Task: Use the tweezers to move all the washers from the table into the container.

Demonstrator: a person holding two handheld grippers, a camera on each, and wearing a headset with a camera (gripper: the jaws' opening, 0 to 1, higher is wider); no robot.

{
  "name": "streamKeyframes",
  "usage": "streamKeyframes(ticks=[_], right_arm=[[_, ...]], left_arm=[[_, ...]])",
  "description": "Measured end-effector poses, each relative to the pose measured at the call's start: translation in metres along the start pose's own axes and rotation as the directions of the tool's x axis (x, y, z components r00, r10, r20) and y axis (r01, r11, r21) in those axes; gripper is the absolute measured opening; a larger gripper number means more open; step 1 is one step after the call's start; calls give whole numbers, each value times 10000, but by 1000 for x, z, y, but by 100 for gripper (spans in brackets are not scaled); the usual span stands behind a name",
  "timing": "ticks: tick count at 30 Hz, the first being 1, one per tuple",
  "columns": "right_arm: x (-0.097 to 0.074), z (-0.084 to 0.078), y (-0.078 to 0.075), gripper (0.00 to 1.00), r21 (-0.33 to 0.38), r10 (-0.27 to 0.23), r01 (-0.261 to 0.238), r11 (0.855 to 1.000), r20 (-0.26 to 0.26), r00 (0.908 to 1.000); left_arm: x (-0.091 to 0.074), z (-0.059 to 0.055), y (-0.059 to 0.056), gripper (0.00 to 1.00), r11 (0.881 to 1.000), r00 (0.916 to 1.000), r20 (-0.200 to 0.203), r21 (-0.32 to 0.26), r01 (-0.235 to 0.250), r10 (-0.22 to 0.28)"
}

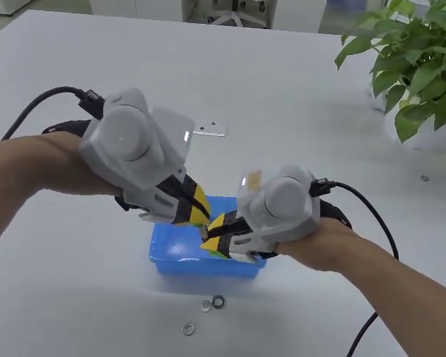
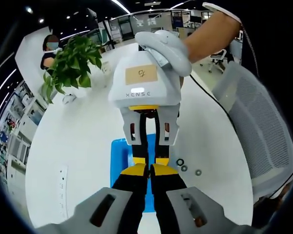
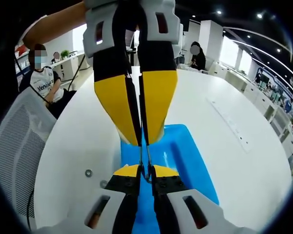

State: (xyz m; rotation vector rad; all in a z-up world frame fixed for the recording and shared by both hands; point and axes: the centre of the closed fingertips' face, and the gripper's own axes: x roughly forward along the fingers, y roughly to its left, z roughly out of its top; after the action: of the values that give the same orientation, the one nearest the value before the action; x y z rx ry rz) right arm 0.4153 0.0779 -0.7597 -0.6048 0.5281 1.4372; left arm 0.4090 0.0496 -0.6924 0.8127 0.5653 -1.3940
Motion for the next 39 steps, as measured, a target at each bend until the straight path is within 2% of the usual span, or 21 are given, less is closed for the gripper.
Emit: streamKeyframes(ticks=[17, 29, 39], right_arm=[[12, -14, -6, 11, 268, 270, -265, 9993, -166, 9995], [16, -20, -9, 11, 364, 372, -362, 9987, -261, 9990], [13, -17, -11, 12, 346, 291, -284, 9990, -218, 9993]], left_arm=[[15, -12, 6, 6, 9996, 9996, -173, -161, 212, -215], [21, -14, 8, 6, 9995, 9995, -181, -206, 241, -245], [18, -12, 10, 6, 9998, 9999, -120, -191, 115, -118]])
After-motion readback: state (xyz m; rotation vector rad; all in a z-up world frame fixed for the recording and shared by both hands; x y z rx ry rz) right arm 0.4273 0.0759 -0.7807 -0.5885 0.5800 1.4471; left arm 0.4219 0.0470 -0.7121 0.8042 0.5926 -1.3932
